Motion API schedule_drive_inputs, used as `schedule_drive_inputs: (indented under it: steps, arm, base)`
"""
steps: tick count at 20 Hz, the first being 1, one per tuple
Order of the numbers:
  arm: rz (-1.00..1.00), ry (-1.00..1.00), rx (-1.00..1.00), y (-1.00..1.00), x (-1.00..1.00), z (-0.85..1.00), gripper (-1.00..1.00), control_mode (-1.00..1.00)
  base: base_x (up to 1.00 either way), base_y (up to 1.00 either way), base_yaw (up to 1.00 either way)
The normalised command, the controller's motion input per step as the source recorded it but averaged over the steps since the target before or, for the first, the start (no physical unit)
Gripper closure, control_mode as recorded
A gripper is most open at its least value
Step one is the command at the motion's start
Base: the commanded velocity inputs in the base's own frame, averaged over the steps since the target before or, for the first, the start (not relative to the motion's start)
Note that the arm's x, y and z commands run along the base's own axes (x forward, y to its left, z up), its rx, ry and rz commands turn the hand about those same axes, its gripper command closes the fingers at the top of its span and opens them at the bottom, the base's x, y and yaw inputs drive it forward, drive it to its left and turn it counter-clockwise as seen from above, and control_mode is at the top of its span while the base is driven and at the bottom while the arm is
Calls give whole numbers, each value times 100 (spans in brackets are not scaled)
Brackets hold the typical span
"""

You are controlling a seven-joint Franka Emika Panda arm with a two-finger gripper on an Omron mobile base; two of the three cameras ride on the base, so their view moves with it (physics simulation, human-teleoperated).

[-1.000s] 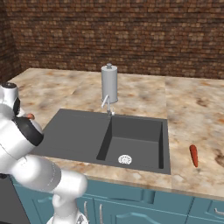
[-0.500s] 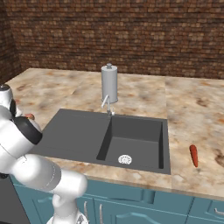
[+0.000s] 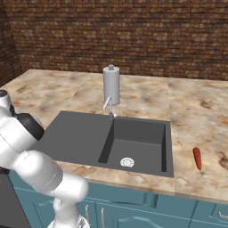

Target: Remove the carrot and onion from the sink. Then move the bowl and cup from the counter to the sink for washing.

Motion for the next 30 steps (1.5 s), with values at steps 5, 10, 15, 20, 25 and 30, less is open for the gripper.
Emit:
schedule_drive_inputs:
  steps: [5, 10, 15, 20, 25, 30]
  arm:
    - [0, 0, 0, 9, 8, -18, -100, -100]
    - [-1, 0, 0, 4, 0, -13, -100, -100]
    - [-2, 0, 0, 7, 0, -12, -100, -100]
    - [-4, 0, 0, 10, 0, -14, -100, -100]
    - [-1, 2, 0, 4, 2, -13, -100, -100]
    - [-1, 7, 0, 7, 6, -13, -100, -100]
  base:
    - [0, 0, 0]
    - [0, 0, 0]
    - [0, 0, 0]
    - [0, 0, 0]
    - [0, 0, 0]
    - [0, 0, 0]
